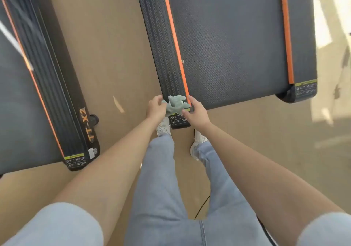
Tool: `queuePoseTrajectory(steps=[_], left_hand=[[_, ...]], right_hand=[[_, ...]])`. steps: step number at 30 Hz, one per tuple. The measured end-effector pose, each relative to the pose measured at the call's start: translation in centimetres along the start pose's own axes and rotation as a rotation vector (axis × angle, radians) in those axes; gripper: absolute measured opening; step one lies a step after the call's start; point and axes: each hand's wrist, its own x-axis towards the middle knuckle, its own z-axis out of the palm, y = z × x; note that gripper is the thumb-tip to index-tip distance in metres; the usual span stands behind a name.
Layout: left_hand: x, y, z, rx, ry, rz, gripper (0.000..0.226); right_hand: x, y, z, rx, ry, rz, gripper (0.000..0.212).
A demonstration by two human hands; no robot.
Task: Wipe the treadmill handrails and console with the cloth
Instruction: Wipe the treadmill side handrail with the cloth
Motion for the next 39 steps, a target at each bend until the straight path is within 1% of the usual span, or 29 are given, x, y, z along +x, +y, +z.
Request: queuePoseTrajectory(steps=[1,3,6,8,10,13,15,17,19,21,24,26,28,30,32,34,35,37,38,39], left_hand=[[0.9,0.1,0.0,0.026,-0.049,-0.017,0.048],[2.2,0.2,-0.1,0.090,-0.145,-0.050,0.050],[3.2,0.3,-0.4,0.166,-0.207,-0.093,0.046],[3.2,0.6,-1.0,0.221,-0.208,-0.100,0.032],[2.6,1.1,-1.8,0.310,-0.162,-0.094,0.018],[0.5,2.8,-3.2,0.364,-0.111,-0.089,0.017],[-1.4,4.3,-4.0,0.346,-0.125,-0.070,0.012],[-3.5,6.0,-4.6,0.324,-0.177,0.014,0.006],[-5.8,7.8,-4.9,0.343,-0.261,0.152,0.017],[-8.2,10.1,-5.0,0.341,-0.323,0.254,0.021],[-12.2,14.1,-4.3,0.302,-0.381,0.333,0.029],[-15.3,17.0,-3.2,0.318,-0.370,0.375,0.028],[-18.5,20.1,-1.5,0.332,-0.353,0.414,0.023],[-21.6,22.8,0.5,0.350,-0.333,0.463,0.025],[-24.3,25.4,2.4,0.365,-0.315,0.505,0.031],[-27.0,28.3,4.3,0.399,-0.300,0.558,0.034],[-28.3,29.8,5.3,0.423,-0.303,0.593,0.032],[-30.5,32.8,6.9,0.469,-0.309,0.666,0.032],[-31.4,34.3,7.6,0.478,-0.308,0.704,0.033],[-32.2,35.7,8.2,0.479,-0.306,0.741,0.033]], right_hand=[[0.4,-0.8,0.0,-0.024,-0.007,-0.003,0.062],[0.7,-2.7,-0.5,-0.104,0.008,0.047,0.044],[1.0,-3.6,-0.8,-0.189,0.027,0.103,0.021],[0.8,-3.9,-1.2,-0.223,0.055,0.129,0.014],[0.0,-4.5,-1.6,-0.227,0.076,0.134,0.010],[-2.0,-5.3,-2.4,-0.203,0.096,0.106,0.007],[-3.6,-5.9,-3.0,-0.138,0.112,0.092,0.004],[-5.3,-6.5,-3.9,-0.066,0.136,0.054,0.011],[-7.3,-7.1,-5.3,-0.026,0.139,0.002,0.015],[-8.9,-7.3,-7.1,-0.011,0.086,-0.055,0.012],[-11.0,-7.1,-11.1,0.016,-0.020,-0.126,0.016],[-12.3,-7.2,-14.4,0.043,-0.031,-0.174,0.019],[-13.7,-7.4,-18.3,0.140,0.038,-0.231,0.019],[-15.0,-7.5,-22.7,0.238,0.114,-0.323,0.018],[-16.0,-7.5,-27.4,0.237,0.105,-0.421,0.040],[-16.9,-7.6,-32.1,0.141,0.042,-0.499,0.064],[-17.3,-7.5,-34.3,0.098,0.007,-0.532,0.071],[-17.7,-7.2,-38.1,0.053,-0.060,-0.559,0.072],[-17.9,-7.2,-39.9,0.040,-0.087,-0.558,0.067],[-18.1,-7.3,-41.5,0.034,-0.103,-0.556,0.057]])
